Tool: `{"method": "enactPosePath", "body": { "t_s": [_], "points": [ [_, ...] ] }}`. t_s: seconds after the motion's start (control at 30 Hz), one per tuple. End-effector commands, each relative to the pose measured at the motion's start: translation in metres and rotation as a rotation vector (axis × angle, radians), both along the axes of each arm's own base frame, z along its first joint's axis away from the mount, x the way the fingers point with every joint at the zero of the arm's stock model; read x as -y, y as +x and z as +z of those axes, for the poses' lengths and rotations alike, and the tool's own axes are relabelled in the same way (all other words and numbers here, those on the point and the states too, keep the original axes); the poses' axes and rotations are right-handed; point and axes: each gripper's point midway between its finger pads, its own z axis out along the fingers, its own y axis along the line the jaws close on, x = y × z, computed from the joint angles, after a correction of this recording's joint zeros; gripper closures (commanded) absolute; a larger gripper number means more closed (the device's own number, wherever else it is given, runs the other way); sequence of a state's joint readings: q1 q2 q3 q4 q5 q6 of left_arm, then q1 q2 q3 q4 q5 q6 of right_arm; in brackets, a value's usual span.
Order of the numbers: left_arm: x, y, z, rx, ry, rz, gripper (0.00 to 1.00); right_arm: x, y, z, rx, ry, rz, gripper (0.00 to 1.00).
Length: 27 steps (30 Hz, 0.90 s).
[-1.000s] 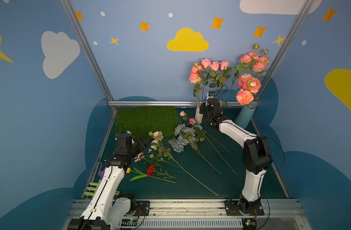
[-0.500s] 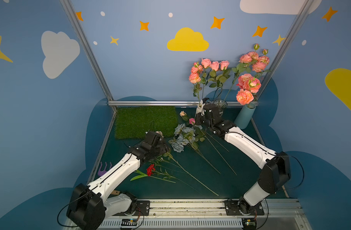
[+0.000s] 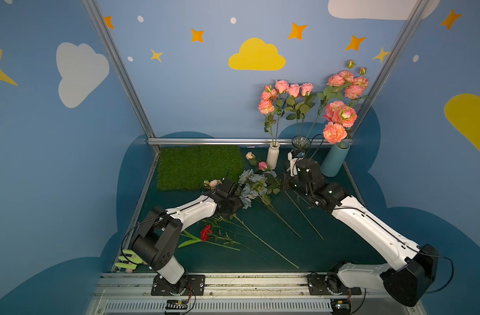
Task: Place the pink flowers into the vase
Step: Pick up the flower at the center of the board.
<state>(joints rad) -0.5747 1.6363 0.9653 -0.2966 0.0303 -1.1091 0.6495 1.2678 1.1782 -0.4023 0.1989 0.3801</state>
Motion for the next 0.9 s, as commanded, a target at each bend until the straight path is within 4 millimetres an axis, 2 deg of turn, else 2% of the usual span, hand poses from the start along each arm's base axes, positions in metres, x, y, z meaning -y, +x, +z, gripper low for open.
{"method": "enactPosePath", "body": {
  "t_s": [0.0,0.13,0.33,0.57,0.87],
  "points": [
    [0.010,0.000,-0.006,-0.037,-0.030,0.026,0.38,0.005,-0.008,-0.010,-0.027,-0.017,0.002,1.00],
    [0.012,-0.007,-0.015,-0.079,-0.005,0.040,0.41,0.007,-0.009,-0.010,-0.024,0.000,-0.001,1.00],
    [0.015,-0.017,-0.012,-0.092,0.031,0.047,0.44,0.006,-0.010,-0.011,-0.030,0.013,0.004,1.00],
    [0.014,-0.026,-0.026,-0.146,0.033,0.079,0.48,0.012,-0.013,-0.009,-0.026,0.017,-0.007,1.00],
    [0.005,-0.034,-0.014,-0.132,0.062,0.108,0.48,0.010,-0.014,-0.009,-0.030,0.040,0.003,1.00]
  ]
}}
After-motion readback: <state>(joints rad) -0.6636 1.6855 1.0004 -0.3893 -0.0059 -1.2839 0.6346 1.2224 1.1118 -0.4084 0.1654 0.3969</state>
